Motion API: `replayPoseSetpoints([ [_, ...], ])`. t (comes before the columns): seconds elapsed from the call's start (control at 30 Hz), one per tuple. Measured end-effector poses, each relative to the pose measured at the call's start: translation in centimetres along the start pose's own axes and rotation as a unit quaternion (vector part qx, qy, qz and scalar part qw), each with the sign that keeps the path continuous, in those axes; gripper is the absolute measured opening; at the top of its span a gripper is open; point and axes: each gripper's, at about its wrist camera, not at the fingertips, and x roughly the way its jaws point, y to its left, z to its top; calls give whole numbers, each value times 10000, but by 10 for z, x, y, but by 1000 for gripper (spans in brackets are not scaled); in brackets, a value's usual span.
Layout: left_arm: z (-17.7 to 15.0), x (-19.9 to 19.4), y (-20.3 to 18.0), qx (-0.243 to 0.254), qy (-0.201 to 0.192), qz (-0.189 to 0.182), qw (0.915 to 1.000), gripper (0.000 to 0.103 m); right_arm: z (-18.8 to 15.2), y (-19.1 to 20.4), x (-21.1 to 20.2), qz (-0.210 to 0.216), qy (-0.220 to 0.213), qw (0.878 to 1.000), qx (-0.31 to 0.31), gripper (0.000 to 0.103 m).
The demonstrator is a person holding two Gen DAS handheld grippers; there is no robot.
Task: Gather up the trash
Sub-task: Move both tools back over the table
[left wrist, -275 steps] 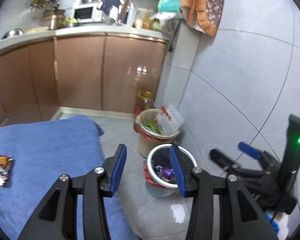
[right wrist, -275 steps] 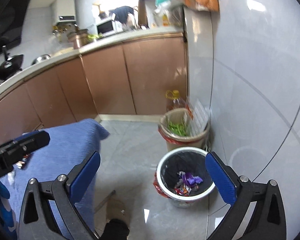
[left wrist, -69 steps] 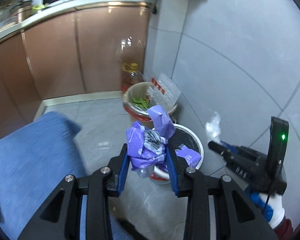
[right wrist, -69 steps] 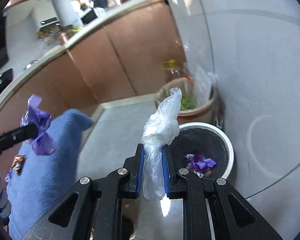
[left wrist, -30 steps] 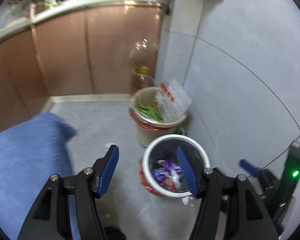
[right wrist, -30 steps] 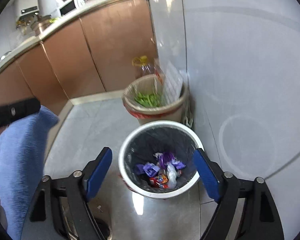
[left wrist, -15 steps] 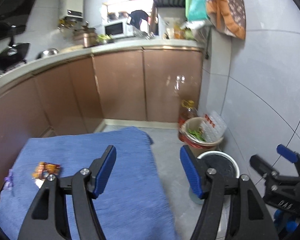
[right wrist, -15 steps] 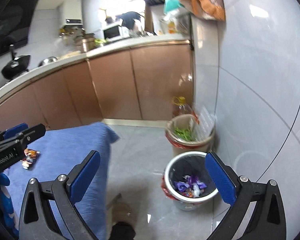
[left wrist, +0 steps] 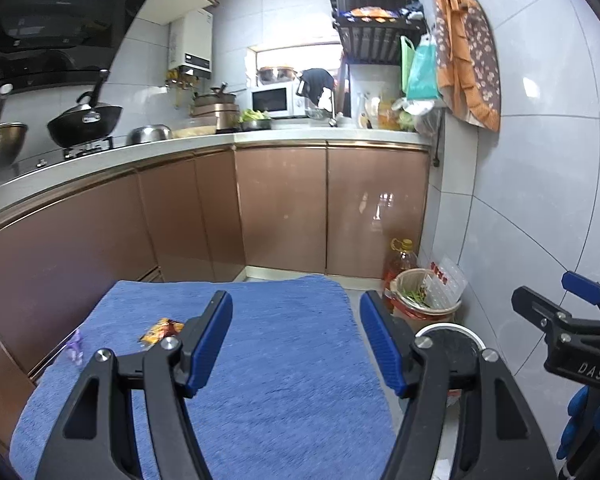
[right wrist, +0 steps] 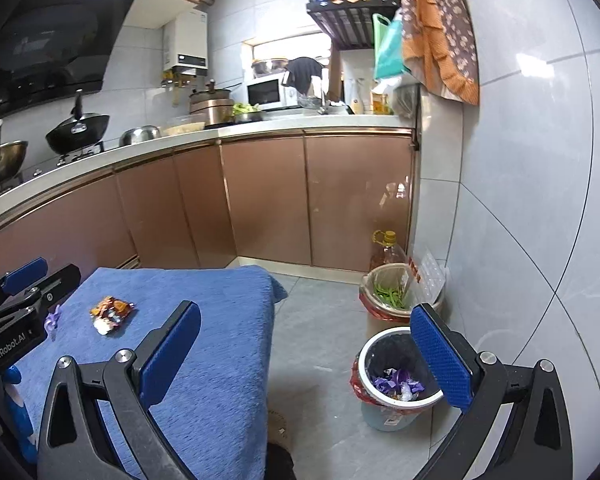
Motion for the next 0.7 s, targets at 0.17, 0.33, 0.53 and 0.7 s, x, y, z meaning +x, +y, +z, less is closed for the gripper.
replayPoseSetpoints([
  [0.17, -8, -23, 19, -103, -116, 148, 9998, 65, 0, 23, -21, 104, -88, 9996, -256, 103],
  [0.33, -19, -41, 41, -231, -224, 310, 9990, 65, 0, 46, -39, 267, -206, 9984, -464, 103],
  [0.53, -30, -64, 58, -279, -334, 422, 9982, 65, 2, 63, -59, 469, -457, 9965, -526, 103],
  [0.7, -37, -78, 69, -338, -344, 529, 9974, 66, 3, 76, -75, 679, -637, 9938, -602, 103],
])
